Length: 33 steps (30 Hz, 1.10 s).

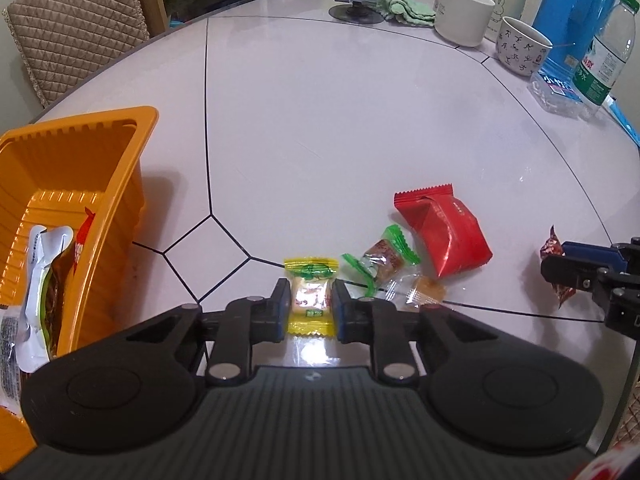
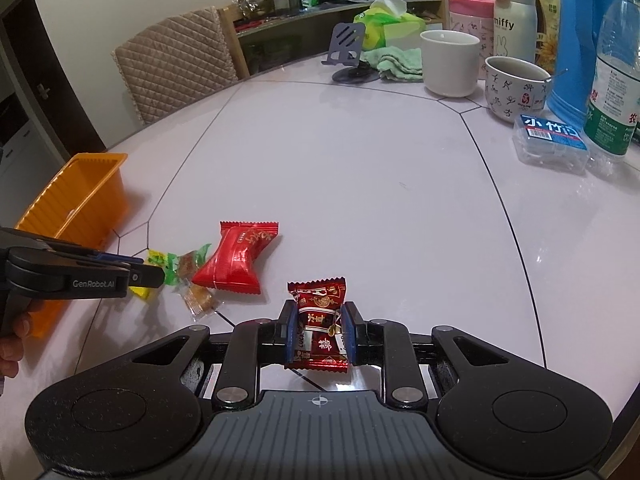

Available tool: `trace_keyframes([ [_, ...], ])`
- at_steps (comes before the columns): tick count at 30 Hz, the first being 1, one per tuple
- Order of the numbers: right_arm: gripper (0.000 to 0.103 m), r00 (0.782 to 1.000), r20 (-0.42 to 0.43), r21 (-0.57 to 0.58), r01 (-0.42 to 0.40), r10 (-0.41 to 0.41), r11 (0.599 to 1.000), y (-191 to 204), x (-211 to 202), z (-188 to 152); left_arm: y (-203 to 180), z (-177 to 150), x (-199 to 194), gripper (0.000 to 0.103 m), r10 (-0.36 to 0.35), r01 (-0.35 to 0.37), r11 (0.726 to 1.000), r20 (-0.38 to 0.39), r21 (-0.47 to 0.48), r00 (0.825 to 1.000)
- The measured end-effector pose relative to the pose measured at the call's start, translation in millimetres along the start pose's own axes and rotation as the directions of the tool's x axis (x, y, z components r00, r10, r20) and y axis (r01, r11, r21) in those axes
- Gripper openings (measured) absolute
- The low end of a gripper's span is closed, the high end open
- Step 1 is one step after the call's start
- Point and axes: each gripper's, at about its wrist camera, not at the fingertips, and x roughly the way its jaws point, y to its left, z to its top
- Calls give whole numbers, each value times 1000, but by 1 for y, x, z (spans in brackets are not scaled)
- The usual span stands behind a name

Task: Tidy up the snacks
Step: 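Grasp the yellow-green candy with the left tool while the right tool holds its candy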

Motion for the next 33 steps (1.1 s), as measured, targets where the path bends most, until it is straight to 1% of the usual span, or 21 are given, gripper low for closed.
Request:
trace_keyframes([
  [9,24,1000,20,-5,-15,15,1000,6,-10,2,3,-3,-20,19,-18,18,1000,25,-26,1000],
  [17,24,998,46,-21,-43,43,999,19,-26,5,7,-13,-54,19,-51,55,996,69,-66,996],
  [24,24,995,62,-46,-81,84,996,38,-44,5,17,-29,-93,19,-63,75,991,113,-109,992],
  [33,24,987,55,-97,-148,153,984,75,-65,-1,38,-59,-143,19,-43,69,984,156,-166,987],
])
